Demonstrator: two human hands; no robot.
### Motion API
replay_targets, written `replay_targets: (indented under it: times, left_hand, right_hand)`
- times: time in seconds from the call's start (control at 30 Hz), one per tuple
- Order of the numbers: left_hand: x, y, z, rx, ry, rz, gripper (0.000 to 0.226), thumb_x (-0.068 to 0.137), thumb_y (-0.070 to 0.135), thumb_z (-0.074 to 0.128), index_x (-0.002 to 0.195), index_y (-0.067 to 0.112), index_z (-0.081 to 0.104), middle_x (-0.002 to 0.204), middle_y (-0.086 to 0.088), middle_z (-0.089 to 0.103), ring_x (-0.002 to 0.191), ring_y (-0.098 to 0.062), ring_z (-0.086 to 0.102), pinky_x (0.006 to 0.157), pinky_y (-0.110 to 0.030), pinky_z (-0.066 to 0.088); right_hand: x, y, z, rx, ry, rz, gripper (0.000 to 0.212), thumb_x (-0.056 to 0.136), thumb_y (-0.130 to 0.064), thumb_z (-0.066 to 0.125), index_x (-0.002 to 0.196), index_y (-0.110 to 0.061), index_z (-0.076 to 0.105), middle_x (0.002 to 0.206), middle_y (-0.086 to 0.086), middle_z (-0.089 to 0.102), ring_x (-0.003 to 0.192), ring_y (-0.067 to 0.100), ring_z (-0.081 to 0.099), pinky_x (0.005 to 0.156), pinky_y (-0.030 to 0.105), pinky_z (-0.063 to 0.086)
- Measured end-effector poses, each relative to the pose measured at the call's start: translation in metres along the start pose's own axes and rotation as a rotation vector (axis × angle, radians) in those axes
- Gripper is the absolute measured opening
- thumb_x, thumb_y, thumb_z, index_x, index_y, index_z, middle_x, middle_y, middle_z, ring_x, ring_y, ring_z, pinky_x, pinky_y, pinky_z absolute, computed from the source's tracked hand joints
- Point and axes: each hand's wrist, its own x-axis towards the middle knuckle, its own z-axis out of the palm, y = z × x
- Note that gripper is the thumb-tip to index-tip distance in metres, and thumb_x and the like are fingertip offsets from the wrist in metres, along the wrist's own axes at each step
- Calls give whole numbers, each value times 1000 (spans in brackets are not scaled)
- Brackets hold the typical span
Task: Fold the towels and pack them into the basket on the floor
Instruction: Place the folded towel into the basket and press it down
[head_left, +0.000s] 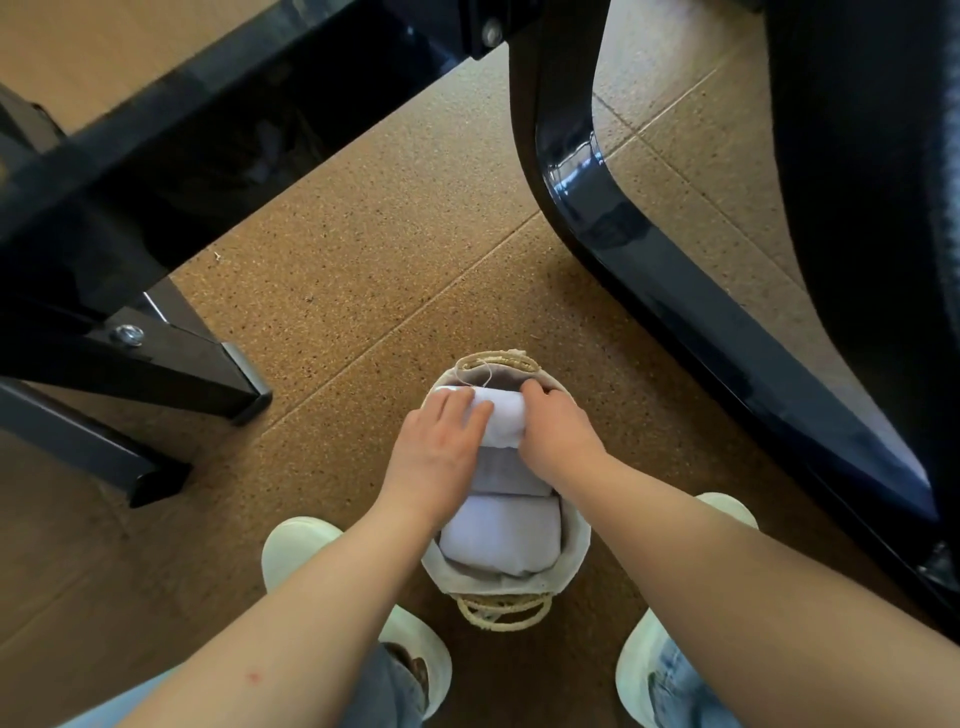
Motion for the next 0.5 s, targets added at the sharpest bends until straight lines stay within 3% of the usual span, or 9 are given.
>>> replay_targets:
  times: [0.07, 0.23, 0.33, 0.4, 0.5]
  left_hand:
    - [-1, 2, 0, 30, -35, 35, 44, 82, 13, 56, 126, 11, 60, 128, -13, 56, 118, -35, 54, 76, -44, 53]
    - [4, 3, -1, 73, -85, 40, 46, 83, 16, 49, 127, 10, 60, 125, -13, 60, 116, -35, 57, 84, -42, 52]
    - [7, 4, 5, 45, -131, 44, 50, 85, 17, 47, 134, 6, 52, 133, -19, 57, 123, -39, 53, 97, -47, 51]
    - [8, 5, 8, 40, -163, 48, 52, 85, 18, 47, 136, 5, 48, 135, -21, 55, 125, -40, 51, 101, -49, 49]
    - [11, 7, 11, 16, -196, 24, 55, 83, 15, 59, 136, 4, 51, 135, -22, 55, 125, -41, 52, 101, -49, 50]
  right_hand:
    - [-6, 3, 5, -45, 56, -51, 37, 95, -17, 57, 131, -19, 46, 132, 12, 54, 119, 34, 56, 93, 38, 48]
    - [-20, 10, 19, -157, 169, -134, 58, 97, -20, 56, 149, -23, 30, 149, 10, 29, 124, 32, 53, 85, 40, 56]
    - [-26, 13, 21, -335, 274, -279, 59, 85, -22, 70, 139, -19, 45, 143, 15, 41, 122, 35, 49, 87, 40, 55]
    - [-27, 16, 24, -432, 302, -346, 57, 83, -23, 70, 136, -16, 51, 132, 14, 51, 119, 36, 51, 96, 44, 50]
    - [-23, 16, 26, -422, 207, -354, 67, 86, -27, 66, 147, -15, 40, 144, 16, 44, 136, 39, 42, 111, 49, 41]
